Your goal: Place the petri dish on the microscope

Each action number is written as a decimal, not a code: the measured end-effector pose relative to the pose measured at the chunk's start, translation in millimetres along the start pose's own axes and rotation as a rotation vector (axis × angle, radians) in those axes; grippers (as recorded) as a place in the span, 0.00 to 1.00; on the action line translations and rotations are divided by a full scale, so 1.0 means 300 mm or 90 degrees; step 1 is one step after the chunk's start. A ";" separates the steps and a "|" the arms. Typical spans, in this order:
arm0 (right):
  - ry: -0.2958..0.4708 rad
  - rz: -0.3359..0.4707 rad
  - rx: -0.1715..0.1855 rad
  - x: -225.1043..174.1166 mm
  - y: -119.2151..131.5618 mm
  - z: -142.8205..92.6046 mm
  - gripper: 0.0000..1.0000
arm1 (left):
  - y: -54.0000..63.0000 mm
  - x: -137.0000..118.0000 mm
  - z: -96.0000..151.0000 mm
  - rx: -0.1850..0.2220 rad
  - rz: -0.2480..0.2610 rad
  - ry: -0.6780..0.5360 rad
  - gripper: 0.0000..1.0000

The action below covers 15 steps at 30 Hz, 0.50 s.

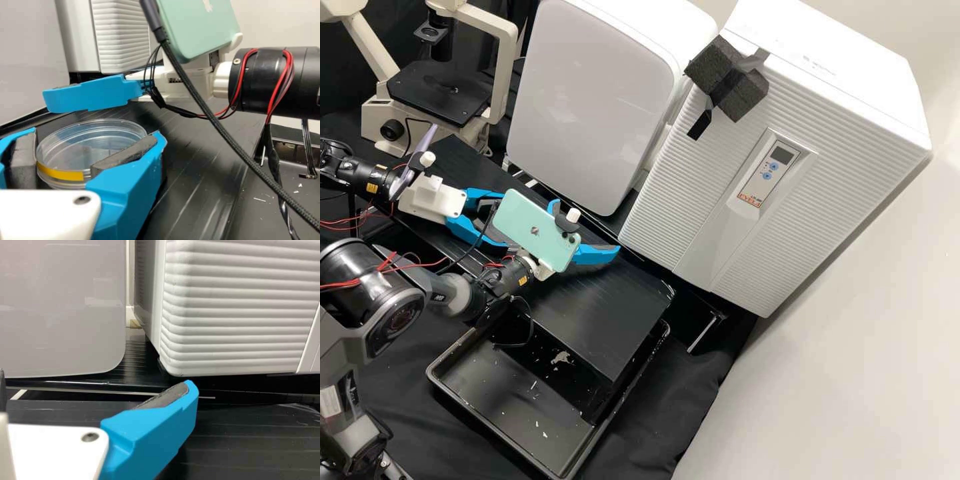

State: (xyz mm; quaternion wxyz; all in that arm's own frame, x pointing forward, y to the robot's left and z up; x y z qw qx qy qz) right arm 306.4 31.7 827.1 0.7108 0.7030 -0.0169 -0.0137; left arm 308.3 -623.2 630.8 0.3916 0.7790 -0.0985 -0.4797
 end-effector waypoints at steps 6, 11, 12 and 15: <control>0.000 0.000 0.000 0.000 0.000 0.000 1.00 | 0.008 -0.043 -0.022 -0.018 0.003 0.017 0.00; 0.000 0.000 0.000 0.000 0.000 0.000 1.00 | 0.026 -0.103 -0.050 -0.022 0.000 0.051 0.00; 0.000 0.000 0.000 0.000 0.000 0.000 1.00 | 0.032 -0.115 -0.054 -0.024 0.001 0.059 0.00; 0.000 0.000 0.000 0.000 0.000 0.000 1.00 | 0.054 -0.164 -0.069 -0.034 0.011 0.089 0.00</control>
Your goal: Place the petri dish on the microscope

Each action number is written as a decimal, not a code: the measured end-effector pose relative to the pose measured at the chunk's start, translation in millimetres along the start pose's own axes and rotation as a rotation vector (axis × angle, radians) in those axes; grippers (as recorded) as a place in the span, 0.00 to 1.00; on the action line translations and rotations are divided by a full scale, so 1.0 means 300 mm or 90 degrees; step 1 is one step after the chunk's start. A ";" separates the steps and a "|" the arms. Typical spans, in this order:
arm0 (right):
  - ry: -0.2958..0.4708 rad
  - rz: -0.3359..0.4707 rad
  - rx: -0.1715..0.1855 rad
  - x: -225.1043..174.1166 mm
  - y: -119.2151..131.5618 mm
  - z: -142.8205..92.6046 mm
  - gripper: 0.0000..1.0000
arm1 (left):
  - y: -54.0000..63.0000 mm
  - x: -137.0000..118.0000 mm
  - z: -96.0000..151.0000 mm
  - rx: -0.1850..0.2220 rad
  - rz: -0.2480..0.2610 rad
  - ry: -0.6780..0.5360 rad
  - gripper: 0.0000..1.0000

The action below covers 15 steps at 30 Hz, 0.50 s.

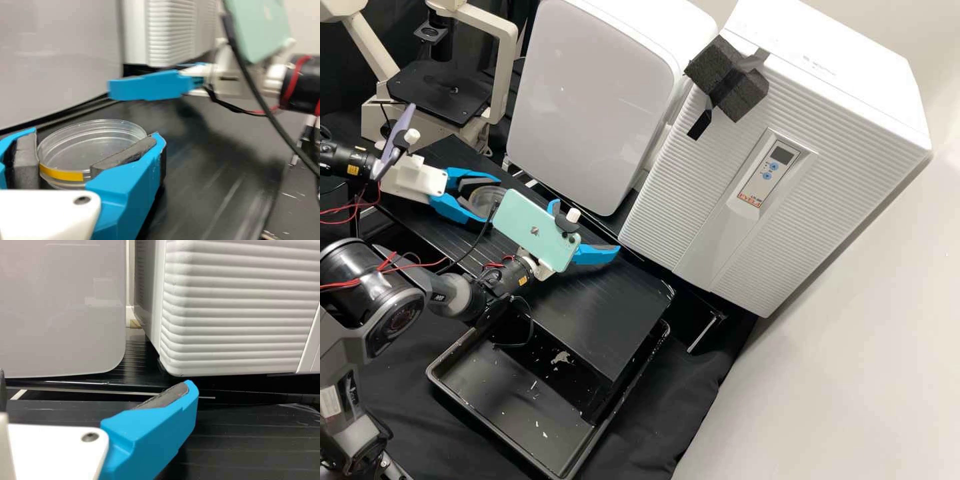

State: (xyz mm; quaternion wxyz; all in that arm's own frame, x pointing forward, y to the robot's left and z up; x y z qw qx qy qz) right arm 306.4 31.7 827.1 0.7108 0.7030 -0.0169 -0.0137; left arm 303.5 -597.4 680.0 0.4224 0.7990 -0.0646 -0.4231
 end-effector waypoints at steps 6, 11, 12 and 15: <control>0.000 0.000 0.000 0.000 0.000 0.000 1.00 | 0.051 -0.090 -0.045 -0.028 0.043 0.060 0.00; 0.000 0.000 0.000 0.000 0.000 0.000 1.00 | 0.068 -0.155 -0.080 -0.038 0.067 0.093 0.00; 0.000 0.000 0.000 0.000 0.000 0.000 1.00 | 0.068 -0.170 -0.097 -0.042 0.074 0.106 0.00; 0.000 0.000 0.000 0.000 0.000 0.000 1.00 | 0.071 -0.195 -0.129 -0.041 0.091 0.127 0.00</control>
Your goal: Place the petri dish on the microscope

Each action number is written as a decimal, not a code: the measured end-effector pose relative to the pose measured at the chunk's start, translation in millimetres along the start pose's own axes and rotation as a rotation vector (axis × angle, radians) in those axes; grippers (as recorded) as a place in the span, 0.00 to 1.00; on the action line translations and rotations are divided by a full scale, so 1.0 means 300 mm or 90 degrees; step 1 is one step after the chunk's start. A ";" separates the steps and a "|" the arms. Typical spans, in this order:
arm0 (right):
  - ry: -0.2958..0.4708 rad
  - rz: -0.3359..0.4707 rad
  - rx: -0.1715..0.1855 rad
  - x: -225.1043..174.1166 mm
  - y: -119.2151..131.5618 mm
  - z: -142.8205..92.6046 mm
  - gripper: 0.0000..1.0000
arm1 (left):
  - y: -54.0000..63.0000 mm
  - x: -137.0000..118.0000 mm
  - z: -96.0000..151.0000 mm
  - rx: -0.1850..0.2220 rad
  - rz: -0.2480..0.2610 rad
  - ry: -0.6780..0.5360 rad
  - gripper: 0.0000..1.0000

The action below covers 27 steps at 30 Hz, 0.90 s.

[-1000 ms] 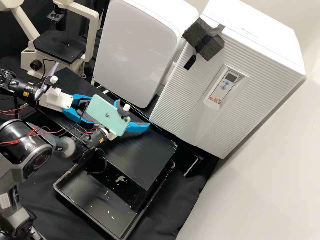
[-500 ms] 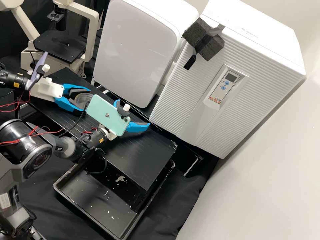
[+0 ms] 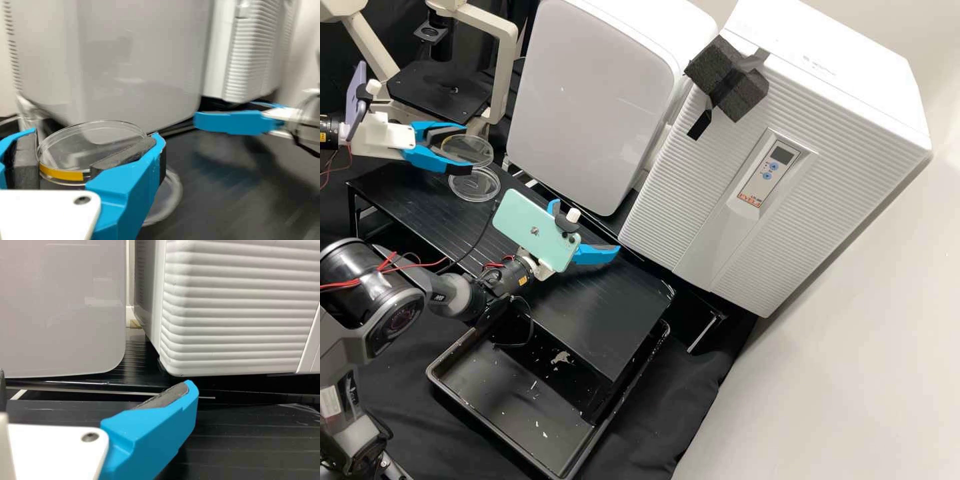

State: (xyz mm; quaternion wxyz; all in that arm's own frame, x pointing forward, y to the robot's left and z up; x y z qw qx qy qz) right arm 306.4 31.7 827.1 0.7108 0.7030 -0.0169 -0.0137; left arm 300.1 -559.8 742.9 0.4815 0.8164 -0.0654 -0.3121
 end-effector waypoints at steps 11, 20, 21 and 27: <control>0.000 0.000 0.000 0.000 0.000 0.000 1.00 | 0.003 -0.007 -0.023 -0.015 0.004 0.011 0.00; 0.000 0.000 0.000 0.000 0.000 0.000 1.00 | -0.039 0.032 0.085 -0.009 -0.026 -0.064 0.00; 0.000 0.000 0.000 0.000 0.000 0.000 1.00 | -0.043 0.038 0.092 -0.009 -0.028 -0.070 0.00; 0.000 0.000 0.000 0.000 0.000 0.000 1.00 | -0.072 0.065 0.109 -0.002 -0.045 -0.080 0.00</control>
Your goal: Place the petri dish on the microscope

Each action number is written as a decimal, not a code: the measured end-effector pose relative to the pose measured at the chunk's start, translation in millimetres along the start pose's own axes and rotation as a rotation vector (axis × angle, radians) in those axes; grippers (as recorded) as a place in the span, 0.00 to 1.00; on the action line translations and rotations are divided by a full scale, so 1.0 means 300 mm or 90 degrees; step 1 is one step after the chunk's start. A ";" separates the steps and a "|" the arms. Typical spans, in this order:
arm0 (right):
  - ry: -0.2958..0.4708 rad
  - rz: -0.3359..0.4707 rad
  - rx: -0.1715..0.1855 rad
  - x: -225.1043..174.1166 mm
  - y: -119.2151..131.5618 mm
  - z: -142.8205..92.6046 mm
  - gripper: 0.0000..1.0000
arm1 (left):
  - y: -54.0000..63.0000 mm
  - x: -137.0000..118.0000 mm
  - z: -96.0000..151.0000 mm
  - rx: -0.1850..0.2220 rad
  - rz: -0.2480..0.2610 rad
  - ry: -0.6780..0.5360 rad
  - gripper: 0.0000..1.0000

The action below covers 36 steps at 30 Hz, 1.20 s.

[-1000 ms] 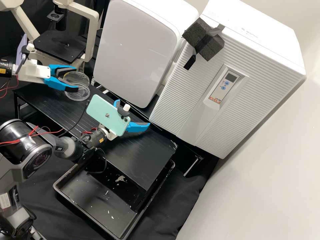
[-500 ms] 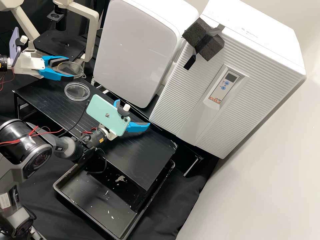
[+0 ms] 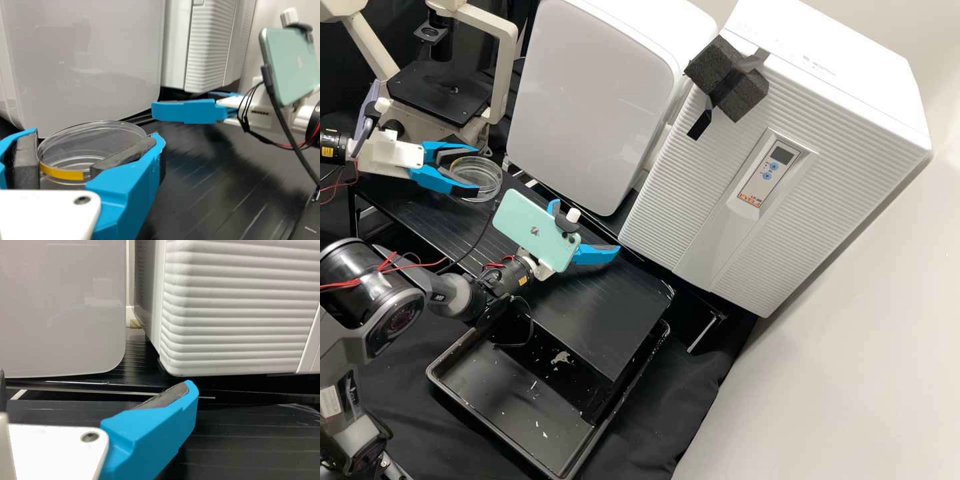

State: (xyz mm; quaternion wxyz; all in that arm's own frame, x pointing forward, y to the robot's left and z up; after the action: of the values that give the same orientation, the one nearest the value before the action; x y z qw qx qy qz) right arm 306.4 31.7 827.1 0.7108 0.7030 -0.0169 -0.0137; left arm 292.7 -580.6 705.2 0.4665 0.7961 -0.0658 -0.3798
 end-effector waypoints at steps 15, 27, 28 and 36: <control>0.000 0.000 0.000 0.000 0.000 0.000 1.00 | -0.019 0.009 -0.039 0.019 0.002 0.054 0.00; 0.000 0.000 0.000 0.000 0.000 0.000 1.00 | -0.014 0.004 -0.054 0.015 0.005 0.064 0.00; 0.000 0.000 0.000 0.000 0.000 0.000 1.00 | -0.014 0.004 -0.054 0.015 0.005 0.064 0.00; 0.000 0.000 0.000 0.000 0.000 0.000 1.00 | -0.016 -0.001 -0.063 0.007 0.004 0.067 0.00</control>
State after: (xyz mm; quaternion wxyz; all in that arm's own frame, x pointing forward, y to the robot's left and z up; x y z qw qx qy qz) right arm 306.4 31.7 827.1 0.7108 0.7030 -0.0169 -0.0137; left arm 303.9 -564.8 706.9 0.4663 0.8171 -0.0457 -0.3358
